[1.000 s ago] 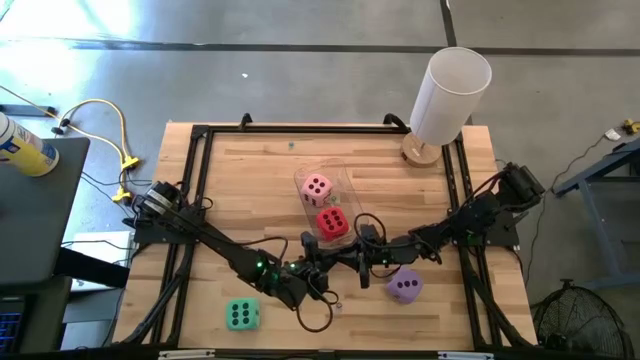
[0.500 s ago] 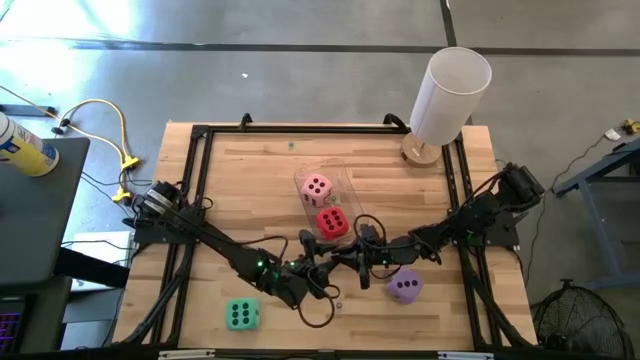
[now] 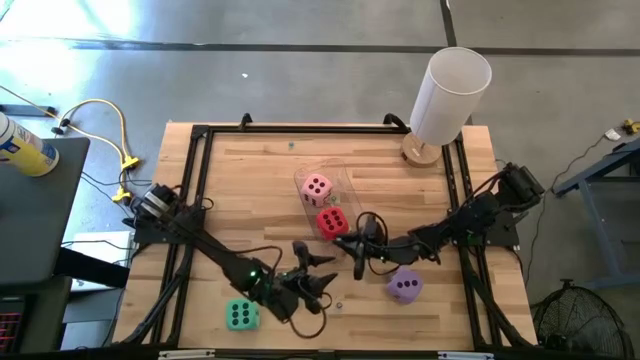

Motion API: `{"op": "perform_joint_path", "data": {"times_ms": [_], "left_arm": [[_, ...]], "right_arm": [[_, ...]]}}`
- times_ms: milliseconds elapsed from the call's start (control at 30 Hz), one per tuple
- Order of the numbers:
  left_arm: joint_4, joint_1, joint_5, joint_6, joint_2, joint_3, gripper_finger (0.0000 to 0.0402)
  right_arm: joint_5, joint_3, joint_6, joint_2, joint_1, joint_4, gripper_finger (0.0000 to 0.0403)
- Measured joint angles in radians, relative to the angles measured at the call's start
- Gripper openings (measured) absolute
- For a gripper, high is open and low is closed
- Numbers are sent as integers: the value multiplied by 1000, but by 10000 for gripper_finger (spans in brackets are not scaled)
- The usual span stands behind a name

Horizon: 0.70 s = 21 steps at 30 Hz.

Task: Pick & Place Dice
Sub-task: Put the small blue dice into the transparent bin

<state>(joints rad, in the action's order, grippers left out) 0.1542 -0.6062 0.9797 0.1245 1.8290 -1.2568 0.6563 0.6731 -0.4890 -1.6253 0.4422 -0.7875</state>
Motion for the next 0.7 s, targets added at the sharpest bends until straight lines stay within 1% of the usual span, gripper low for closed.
{"op": "perform_joint_path", "data": {"times_ms": [133, 233, 400, 467, 567, 700], "left_arm": [[0, -35, 57, 4, 0, 0, 204], [-1, -59, 105, 12, 0, 0, 205], [-1, -81, 127, -9, 0, 0, 204], [-1, -85, 127, -17, 0, 0, 204], [-4, -90, 128, -25, 0, 0, 204], [-4, -100, 126, -28, 0, 0, 204]], "right_arm": [[112, 0, 16, 0, -18, 87, 45], [179, 0, -8, 0, -36, 155, 43], [270, 0, -39, 0, -61, 242, 48], [287, 0, -39, 0, -71, 260, 47], [278, 0, -38, 0, -89, 270, 45], [278, 0, -38, 0, -107, 308, 56]]}}
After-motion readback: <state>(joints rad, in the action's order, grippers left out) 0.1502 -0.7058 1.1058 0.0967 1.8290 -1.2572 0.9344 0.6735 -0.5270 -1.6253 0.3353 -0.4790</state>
